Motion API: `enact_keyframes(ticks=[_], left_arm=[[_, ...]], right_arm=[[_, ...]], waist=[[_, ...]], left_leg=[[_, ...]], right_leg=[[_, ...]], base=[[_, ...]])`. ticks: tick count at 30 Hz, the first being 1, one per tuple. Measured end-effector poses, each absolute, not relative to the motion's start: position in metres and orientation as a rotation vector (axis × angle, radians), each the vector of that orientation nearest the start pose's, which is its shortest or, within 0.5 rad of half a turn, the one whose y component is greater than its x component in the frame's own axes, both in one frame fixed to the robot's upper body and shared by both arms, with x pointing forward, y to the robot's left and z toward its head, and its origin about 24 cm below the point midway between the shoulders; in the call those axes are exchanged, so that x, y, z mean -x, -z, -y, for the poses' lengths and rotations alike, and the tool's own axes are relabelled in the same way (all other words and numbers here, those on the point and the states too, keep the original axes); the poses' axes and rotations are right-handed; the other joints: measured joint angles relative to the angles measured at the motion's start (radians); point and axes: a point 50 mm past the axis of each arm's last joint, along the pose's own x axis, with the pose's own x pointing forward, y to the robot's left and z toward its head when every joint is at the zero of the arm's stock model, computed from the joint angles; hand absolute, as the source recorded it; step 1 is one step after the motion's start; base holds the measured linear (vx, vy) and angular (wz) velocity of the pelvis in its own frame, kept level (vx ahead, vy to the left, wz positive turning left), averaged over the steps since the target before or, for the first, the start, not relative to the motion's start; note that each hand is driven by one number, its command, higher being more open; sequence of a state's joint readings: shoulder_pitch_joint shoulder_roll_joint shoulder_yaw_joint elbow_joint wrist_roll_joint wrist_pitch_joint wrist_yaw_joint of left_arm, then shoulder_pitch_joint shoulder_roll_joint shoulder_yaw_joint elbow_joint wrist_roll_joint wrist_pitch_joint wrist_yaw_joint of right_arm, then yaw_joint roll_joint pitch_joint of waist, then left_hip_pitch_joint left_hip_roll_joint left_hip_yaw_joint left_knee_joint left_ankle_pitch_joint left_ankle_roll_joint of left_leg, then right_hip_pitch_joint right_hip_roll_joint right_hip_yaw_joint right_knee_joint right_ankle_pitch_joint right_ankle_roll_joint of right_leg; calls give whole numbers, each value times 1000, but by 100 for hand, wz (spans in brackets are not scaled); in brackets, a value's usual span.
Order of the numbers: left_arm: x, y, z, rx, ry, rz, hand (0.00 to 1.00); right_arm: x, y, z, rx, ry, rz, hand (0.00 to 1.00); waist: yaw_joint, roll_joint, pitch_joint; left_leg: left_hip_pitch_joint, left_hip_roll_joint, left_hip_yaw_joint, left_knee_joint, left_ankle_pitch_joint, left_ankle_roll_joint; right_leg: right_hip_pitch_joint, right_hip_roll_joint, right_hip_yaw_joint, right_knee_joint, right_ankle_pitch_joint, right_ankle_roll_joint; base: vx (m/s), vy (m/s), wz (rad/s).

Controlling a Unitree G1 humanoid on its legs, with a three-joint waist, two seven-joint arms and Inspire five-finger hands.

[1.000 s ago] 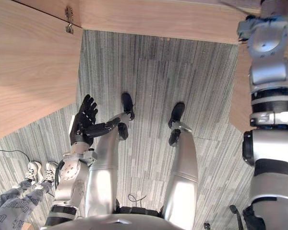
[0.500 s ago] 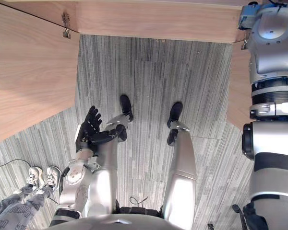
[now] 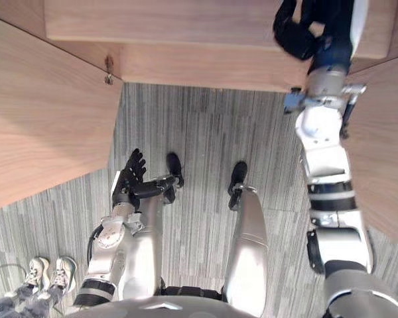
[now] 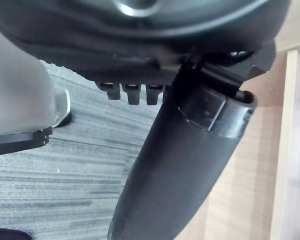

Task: Walk over to the cabinet, pick up the folder, carry it to the office cabinet, place the folder inside the office cabinet, then close the office cabinet door

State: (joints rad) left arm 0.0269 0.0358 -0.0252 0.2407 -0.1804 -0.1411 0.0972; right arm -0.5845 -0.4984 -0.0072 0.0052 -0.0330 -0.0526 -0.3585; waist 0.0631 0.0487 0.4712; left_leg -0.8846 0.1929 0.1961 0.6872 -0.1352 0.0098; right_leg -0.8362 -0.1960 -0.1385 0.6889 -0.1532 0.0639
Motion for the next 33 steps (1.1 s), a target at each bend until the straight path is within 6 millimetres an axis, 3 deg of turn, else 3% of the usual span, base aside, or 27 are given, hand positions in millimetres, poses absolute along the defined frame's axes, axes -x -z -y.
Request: enact_keyframes(ticks=[1,5,8,11,12,14,17,19,23,33], left_arm=[[-240,8,-160,129,-115,-137,100],[-236,19,-163,82,-105,-190,100],[-228,27,-168,45,-111,-230,100],[-216,46,-174,13,-124,-329,100],[-206,61,-177,-7,-131,-403,100],[-195,76,-182,-41,-133,-482,100],[-188,86,-186,-52,-140,-539,100],[-181,98,-191,-62,-166,-608,100],[-169,115,-196,-138,-194,-722,100],[-141,137,-196,-213,-172,-875,100]], right_arm=[[-313,-238,206,399,318,718,100],[-301,-188,190,406,255,596,100],[-286,-139,177,430,175,444,100],[-265,-83,165,427,109,246,100],[-257,-50,162,415,88,110,100],[-251,-10,164,437,61,-62,100],[-241,22,170,451,48,-212,100],[-227,55,173,464,27,-373,100],[-198,92,170,475,-8,-561,100],[-151,135,175,369,59,-846,100]], waist=[[-1,0,0],[-10,-12,-32],[-18,-31,-63],[-25,-47,-123],[-34,-55,-159],[-44,-65,-190],[-55,-63,-194],[-65,-63,-196],[-72,-63,-234],[-84,-83,-303]], left_leg=[[17,1,1,0,-3,1],[138,1,18,-21,-25,2],[240,0,34,-53,-39,-5],[349,-11,44,-118,-35,-10],[405,-22,48,-165,-27,-14],[463,-40,61,-245,1,-17],[510,-59,65,-312,30,-19],[579,-68,67,-385,57,-20],[671,-84,84,-498,100,-26],[834,-105,124,-727,205,-46]], right_leg=[[18,1,0,-6,-1,2],[136,4,7,-48,-6,11],[235,9,10,-92,-9,16],[337,13,11,-155,-5,21],[390,14,10,-198,1,26],[437,14,11,-264,23,29],[483,19,7,-332,50,35],[562,29,1,-421,85,37],[644,38,4,-525,128,38],[721,62,39,-633,188,27]], base=[[78,18,-10],[86,26,-11],[105,28,-9],[123,-6,-7],[165,-11,-6],[158,-7,-4],[131,1,-1],[107,25,-2],[66,17,-9],[-38,-8,-14]])
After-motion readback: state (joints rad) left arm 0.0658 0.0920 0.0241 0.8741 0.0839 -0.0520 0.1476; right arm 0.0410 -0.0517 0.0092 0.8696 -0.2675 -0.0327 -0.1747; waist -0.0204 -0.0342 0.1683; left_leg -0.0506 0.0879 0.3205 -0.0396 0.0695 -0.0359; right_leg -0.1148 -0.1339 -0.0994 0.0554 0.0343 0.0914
